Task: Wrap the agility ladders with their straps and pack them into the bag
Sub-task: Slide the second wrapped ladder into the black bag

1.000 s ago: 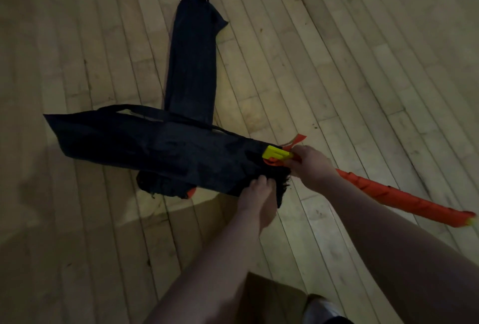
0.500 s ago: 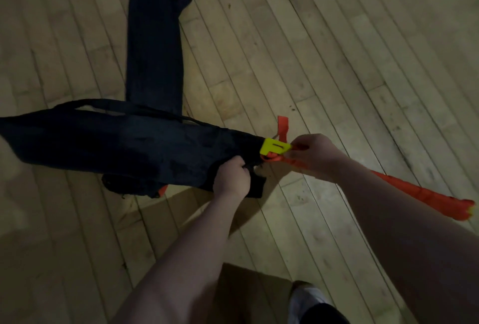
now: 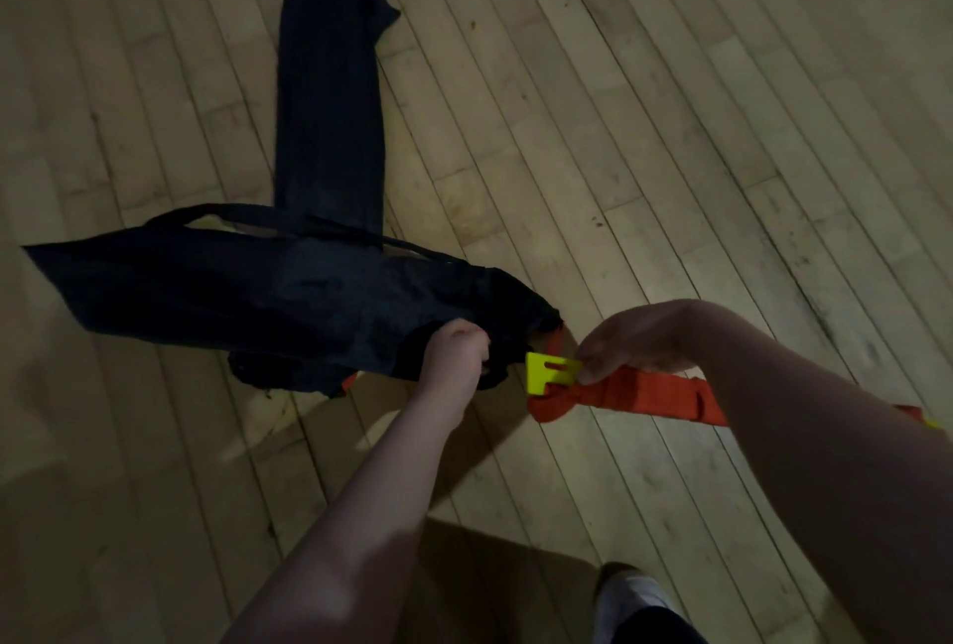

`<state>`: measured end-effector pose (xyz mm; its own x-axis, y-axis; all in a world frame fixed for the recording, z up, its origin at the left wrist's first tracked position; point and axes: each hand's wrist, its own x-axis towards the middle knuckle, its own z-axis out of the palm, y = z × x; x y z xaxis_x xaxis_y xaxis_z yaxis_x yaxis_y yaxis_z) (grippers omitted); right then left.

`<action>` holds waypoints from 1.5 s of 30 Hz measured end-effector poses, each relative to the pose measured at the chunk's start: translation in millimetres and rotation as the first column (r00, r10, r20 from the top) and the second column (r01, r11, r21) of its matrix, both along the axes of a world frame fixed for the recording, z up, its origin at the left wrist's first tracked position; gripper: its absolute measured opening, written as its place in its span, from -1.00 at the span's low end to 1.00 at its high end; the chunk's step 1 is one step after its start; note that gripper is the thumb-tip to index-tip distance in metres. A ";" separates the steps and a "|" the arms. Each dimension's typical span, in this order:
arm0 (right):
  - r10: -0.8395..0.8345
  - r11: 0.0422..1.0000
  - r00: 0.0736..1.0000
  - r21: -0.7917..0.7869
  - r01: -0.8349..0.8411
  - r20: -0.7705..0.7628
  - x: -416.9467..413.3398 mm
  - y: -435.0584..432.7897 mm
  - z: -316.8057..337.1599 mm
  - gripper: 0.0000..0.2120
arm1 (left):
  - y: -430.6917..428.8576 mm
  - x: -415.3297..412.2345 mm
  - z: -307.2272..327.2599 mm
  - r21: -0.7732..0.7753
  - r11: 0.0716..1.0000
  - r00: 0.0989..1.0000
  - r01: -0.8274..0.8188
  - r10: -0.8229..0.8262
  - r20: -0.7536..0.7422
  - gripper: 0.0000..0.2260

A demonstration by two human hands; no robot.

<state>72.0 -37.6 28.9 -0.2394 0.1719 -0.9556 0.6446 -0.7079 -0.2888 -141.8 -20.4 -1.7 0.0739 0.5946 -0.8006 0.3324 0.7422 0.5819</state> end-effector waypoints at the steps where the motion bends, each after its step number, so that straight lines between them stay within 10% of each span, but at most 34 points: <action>1: -0.001 1.000 1.000 -0.028 0.000 -0.030 -3.1 0.7 -0.5 -0.80 | 0.6 -1.9 4.4 0.012 0.999 0.999 0.036 -0.036 -0.008 -0.96; 8: -0.095 0.994 0.909 0.017 0.111 -0.407 -14.5 27.1 19.7 -0.54 | -3.6 -15.6 -1.3 0.300 0.936 0.971 0.184 -0.125 -0.203 -0.75; 13: -0.227 0.939 0.806 0.096 0.330 -0.547 -20.1 40.5 24.2 -0.54 | -2.1 -15.4 -4.2 0.137 0.990 0.991 -0.027 0.044 -0.123 -0.85; 16: -0.237 0.933 0.834 0.123 0.339 -0.497 -34.4 35.6 14.5 -0.80 | 1.9 -11.2 3.5 -0.031 0.985 0.985 -0.171 0.170 -0.034 -0.79; 21: -0.167 0.972 0.881 0.076 0.223 -0.442 -46.5 28.8 5.0 -0.63 | 15.4 -11.3 14.8 -0.290 0.889 0.908 -0.354 0.401 0.121 -0.80; 29: -0.133 0.990 0.917 -0.017 0.137 -0.376 -41.0 23.6 1.1 -0.70 | 13.8 -17.4 13.6 0.008 0.983 0.980 -0.184 0.182 0.080 -0.54; 36: -0.210 0.903 0.949 0.325 0.281 -0.236 -41.8 22.7 -10.3 -0.86 | 9.3 -17.2 25.8 0.362 0.928 0.996 0.084 -0.076 -0.038 -0.54; 45: -0.379 0.719 0.903 0.550 0.424 -0.201 -40.6 23.6 -20.3 -0.91 | 16.5 -19.1 22.1 0.357 0.926 0.992 0.127 -0.118 -0.045 -0.63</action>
<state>31.4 -14.0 8.5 -0.0823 0.7709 -0.6317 0.3006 -0.5851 -0.7532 -161.0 -3.9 20.3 0.1489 0.8295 -0.5383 0.4237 0.4384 0.7927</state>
